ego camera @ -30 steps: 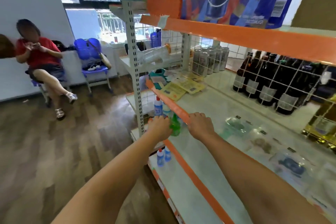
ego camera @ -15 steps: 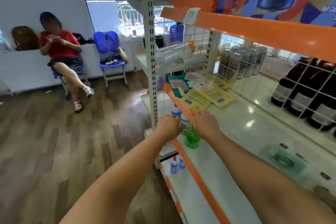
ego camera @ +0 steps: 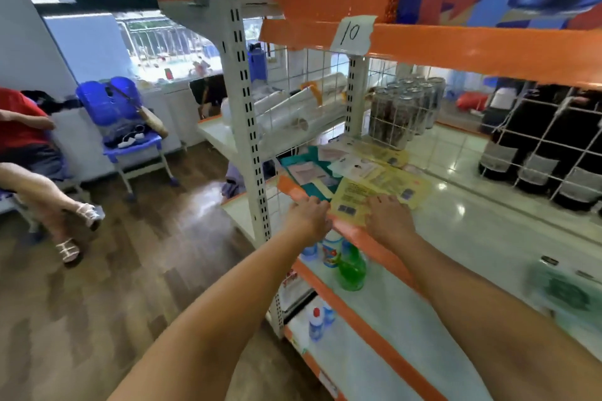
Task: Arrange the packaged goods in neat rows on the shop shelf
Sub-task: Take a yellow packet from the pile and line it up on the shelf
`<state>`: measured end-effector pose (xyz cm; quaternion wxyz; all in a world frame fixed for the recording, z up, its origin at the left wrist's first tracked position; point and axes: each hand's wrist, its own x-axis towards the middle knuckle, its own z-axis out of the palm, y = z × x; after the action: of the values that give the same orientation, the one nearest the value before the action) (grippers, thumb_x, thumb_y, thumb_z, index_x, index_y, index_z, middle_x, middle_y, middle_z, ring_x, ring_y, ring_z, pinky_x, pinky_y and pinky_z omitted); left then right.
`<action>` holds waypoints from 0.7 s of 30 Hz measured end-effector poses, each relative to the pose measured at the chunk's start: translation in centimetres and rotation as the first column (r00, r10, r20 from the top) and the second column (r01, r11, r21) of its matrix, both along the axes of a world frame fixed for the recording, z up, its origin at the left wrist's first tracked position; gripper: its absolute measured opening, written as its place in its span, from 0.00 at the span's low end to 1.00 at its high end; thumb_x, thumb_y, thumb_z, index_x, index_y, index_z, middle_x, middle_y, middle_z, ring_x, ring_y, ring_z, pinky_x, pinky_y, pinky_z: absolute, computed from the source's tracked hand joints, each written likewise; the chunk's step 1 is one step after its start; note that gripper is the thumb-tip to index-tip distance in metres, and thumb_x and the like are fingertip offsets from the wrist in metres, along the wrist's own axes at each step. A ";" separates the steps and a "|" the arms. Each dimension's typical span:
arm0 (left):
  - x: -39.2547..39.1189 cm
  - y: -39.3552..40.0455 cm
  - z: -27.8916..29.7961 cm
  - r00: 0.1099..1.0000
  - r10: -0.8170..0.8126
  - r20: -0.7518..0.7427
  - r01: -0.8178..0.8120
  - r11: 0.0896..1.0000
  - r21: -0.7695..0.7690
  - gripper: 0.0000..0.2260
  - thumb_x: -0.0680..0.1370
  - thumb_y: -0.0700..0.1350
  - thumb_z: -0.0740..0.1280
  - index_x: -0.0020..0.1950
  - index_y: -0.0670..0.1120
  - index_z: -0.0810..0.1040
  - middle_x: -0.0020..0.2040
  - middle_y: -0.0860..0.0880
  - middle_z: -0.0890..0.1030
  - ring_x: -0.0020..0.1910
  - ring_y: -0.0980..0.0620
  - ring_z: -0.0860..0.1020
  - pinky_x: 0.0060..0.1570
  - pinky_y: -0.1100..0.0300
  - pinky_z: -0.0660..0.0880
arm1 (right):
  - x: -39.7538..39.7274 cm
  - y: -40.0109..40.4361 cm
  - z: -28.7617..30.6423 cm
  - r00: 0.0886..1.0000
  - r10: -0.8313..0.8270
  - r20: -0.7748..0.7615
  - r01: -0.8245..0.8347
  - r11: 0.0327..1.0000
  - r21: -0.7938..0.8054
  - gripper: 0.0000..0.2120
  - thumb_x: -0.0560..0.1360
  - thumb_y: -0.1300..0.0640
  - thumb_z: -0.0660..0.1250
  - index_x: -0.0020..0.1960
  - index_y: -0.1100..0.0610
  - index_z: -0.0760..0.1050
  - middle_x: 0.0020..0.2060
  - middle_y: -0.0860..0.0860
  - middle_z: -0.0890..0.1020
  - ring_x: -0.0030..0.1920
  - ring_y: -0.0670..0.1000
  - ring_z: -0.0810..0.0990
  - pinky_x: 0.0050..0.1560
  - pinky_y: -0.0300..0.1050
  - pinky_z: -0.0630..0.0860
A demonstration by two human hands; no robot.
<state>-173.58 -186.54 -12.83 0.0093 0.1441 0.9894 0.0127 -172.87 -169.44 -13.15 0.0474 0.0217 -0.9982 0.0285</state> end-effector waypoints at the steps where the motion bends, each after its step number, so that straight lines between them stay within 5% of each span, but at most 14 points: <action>1: -0.6 0.1 0.0 1.000 -0.023 -0.009 0.023 1.000 0.004 0.19 0.81 0.52 0.56 0.70 0.46 0.66 0.67 0.43 0.70 0.66 0.42 0.68 0.61 0.47 0.68 | -0.2 0.2 -0.1 1.000 -0.018 0.000 0.018 1.000 -0.006 0.20 0.78 0.53 0.58 0.70 0.55 0.66 0.66 0.53 0.70 0.67 0.55 0.67 0.63 0.50 0.67; 6: -3.6 1.6 -0.5 0.993 -0.114 -0.024 0.116 0.992 0.056 0.19 0.81 0.52 0.56 0.68 0.45 0.69 0.65 0.42 0.71 0.65 0.41 0.68 0.60 0.47 0.68 | -2.0 2.0 0.1 0.992 -0.119 -0.034 0.120 0.992 0.047 0.17 0.80 0.56 0.54 0.66 0.60 0.69 0.64 0.56 0.73 0.66 0.58 0.68 0.62 0.51 0.68; 13: -7.4 3.5 -0.8 0.978 -0.176 -0.115 0.186 0.978 0.090 0.16 0.81 0.49 0.56 0.64 0.43 0.72 0.63 0.42 0.73 0.64 0.42 0.68 0.60 0.46 0.68 | -7.1 4.5 1.3 0.981 -0.152 -0.118 0.143 0.986 -0.084 0.16 0.80 0.53 0.53 0.63 0.58 0.71 0.61 0.56 0.74 0.63 0.56 0.69 0.60 0.50 0.69; 21: -11.4 4.1 -0.1 0.984 -0.146 -0.106 0.157 0.982 0.102 0.15 0.82 0.50 0.54 0.64 0.45 0.71 0.62 0.44 0.73 0.62 0.44 0.69 0.56 0.50 0.70 | -12.6 7.5 1.6 0.974 -0.208 0.091 0.216 0.972 -0.088 0.21 0.77 0.51 0.58 0.67 0.57 0.67 0.64 0.57 0.70 0.66 0.58 0.67 0.62 0.52 0.68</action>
<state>-185.00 -182.43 -12.91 -0.0464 0.2199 0.9726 0.0594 -185.48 -161.93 -11.56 0.0104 -0.0886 -0.9934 0.0726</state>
